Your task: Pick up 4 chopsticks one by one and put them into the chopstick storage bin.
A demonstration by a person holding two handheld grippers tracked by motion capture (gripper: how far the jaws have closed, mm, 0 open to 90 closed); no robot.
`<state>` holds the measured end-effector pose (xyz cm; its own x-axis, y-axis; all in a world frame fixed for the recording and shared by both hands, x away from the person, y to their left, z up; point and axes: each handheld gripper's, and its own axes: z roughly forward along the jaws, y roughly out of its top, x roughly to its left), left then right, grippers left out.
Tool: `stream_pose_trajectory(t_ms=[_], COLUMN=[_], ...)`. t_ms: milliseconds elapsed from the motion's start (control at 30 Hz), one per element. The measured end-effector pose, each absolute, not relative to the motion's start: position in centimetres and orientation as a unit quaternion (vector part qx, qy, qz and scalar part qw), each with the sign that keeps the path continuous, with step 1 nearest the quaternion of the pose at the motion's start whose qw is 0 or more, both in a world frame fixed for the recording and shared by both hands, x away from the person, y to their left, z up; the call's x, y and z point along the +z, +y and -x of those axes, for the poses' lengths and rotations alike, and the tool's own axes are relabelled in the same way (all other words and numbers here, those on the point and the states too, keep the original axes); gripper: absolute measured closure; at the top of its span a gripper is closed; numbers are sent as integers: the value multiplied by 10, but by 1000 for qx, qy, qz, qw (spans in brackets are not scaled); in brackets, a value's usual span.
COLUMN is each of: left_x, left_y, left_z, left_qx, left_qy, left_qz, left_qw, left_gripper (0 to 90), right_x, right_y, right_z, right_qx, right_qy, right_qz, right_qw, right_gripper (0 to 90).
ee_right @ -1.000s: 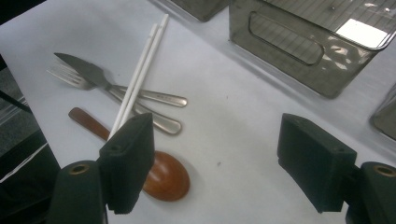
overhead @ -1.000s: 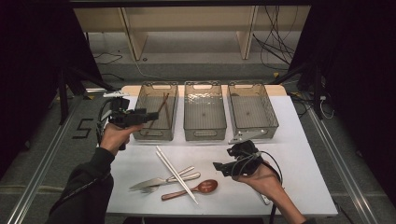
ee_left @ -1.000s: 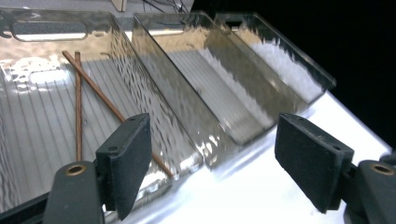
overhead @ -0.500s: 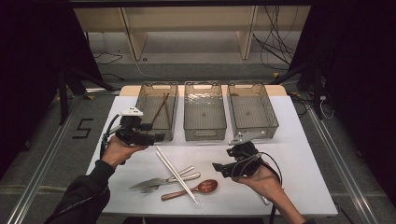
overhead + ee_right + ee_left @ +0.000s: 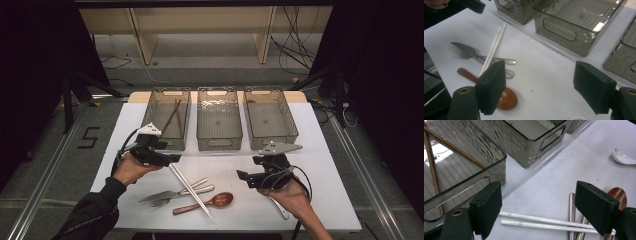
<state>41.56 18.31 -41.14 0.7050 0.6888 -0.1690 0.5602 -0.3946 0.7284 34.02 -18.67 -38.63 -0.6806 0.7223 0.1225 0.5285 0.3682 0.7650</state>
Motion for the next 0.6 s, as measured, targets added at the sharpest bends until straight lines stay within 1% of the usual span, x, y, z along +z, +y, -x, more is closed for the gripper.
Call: stream_pose_trajectory(t_ms=[200, 400, 600], left_x=[-415, -420, -426], left_y=[178, 170, 162], left_z=[-415, -415, -415], left_qx=[82, 90, 98], left_qy=[375, 360, 342], left_qz=[-835, -849, -863], left_qw=[394, 376, 359], left_gripper=[218, 223, 279], right_x=[-387, -388, -389], right_y=[-192, -194, -194], right_z=[-337, -336, -335], right_qx=[419, 419, 418], right_qy=[814, 814, 815], right_qz=[-384, -385, -383], right_qw=[121, 119, 117], right_gripper=[271, 271, 271])
